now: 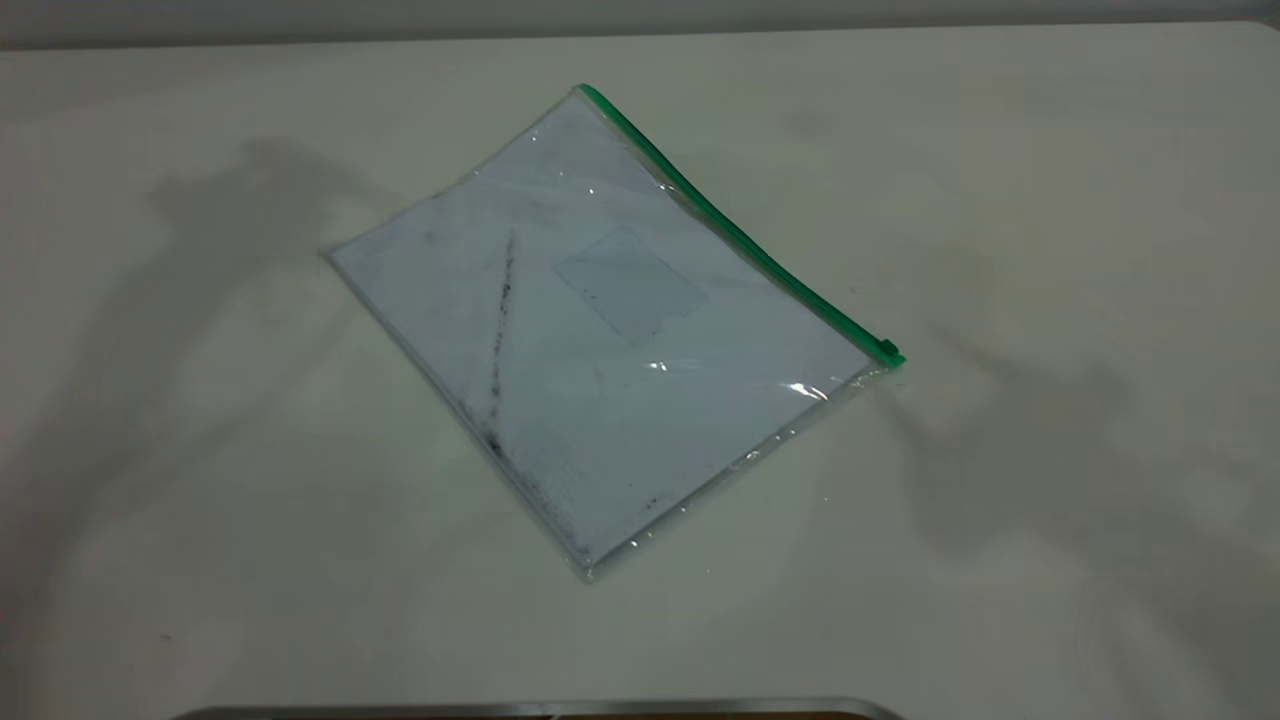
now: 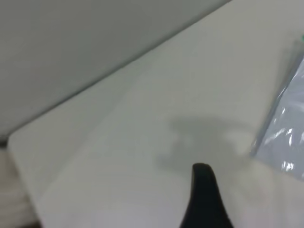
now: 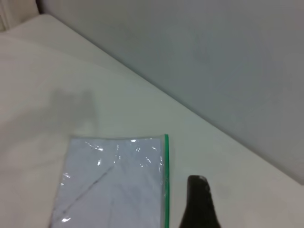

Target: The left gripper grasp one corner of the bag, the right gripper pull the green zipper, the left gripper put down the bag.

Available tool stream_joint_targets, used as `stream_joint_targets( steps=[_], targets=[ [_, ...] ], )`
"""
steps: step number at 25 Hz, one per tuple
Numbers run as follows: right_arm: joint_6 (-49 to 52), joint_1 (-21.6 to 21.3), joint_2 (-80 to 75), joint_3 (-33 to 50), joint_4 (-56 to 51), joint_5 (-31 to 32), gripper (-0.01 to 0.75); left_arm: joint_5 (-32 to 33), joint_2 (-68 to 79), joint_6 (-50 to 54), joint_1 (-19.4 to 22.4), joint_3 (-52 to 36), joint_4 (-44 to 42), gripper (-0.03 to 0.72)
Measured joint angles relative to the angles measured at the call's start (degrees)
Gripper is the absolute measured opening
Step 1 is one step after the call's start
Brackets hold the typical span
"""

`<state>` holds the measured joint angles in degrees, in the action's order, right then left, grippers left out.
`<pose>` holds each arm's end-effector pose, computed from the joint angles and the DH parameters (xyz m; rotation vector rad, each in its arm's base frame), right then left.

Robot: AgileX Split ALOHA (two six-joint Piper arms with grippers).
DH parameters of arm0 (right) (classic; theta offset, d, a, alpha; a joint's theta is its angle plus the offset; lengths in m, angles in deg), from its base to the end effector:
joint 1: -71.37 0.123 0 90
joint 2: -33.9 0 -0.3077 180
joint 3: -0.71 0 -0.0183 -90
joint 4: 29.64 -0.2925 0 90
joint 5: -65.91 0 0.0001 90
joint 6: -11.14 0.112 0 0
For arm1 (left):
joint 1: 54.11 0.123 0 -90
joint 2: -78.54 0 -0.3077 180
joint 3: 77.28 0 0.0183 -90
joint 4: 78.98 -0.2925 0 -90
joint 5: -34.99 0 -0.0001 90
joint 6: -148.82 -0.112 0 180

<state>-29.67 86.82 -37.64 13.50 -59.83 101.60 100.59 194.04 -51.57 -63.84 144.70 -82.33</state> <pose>0.2687 0.1084 0.4147 -0.7176 1.8869 0.3007 0.4750 -0.0754 0.4167 0.6370 2.3473 0.1596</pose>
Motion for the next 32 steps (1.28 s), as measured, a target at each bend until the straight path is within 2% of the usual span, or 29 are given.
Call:
stream_joint_targets(
  steps=[5, 9, 13, 15, 18, 23, 27, 32],
  targets=[
    [8.42, 0.00, 10.04, 0.00, 6.59, 8.77, 0.583, 1.28, -3.86, 4.16, 0.00, 0.00, -4.27, 0.590],
    [14.60, 0.00, 17.72, 0.00, 11.98, 18.85, 0.583, 1.28, -7.95, 10.36, 0.00, -2.60, -5.61, 0.590],
    [18.24, 0.00, 27.39, 0.00, 14.26, 26.49, 0.583, 1.28, -15.87, 16.05, 0.00, -11.11, -5.69, 0.590],
    [18.89, 0.00, 33.10, 0.56, 14.33, 29.04, 0.583, 1.28, -21.42, 17.17, 0.00, -18.43, -5.74, 0.590],
    [20.15, 0.00, 41.29, 4.55, 14.33, 31.06, 0.583, 1.28, -31.89, 18.03, 0.00, -30.35, -5.74, 0.590],
    [22.33, 0.00, 51.67, 16.80, 14.38, 32.06, 0.583, 1.28, -51.16, 18.17, 0.00, -46.52, -5.75, 0.590],
    [23.03, 0.00, 57.66, 24.43, 16.08, 32.27, 0.583, 1.28, -66.30, 18.17, 0.00, -54.48, -5.80, 0.590],
    [24.43, 0.00, 64.00, 29.58, 20.35, 32.33, 0.583, 1.28, -81.98, 18.17, 0.00, -61.41, -5.46, 0.590]
  ],
)
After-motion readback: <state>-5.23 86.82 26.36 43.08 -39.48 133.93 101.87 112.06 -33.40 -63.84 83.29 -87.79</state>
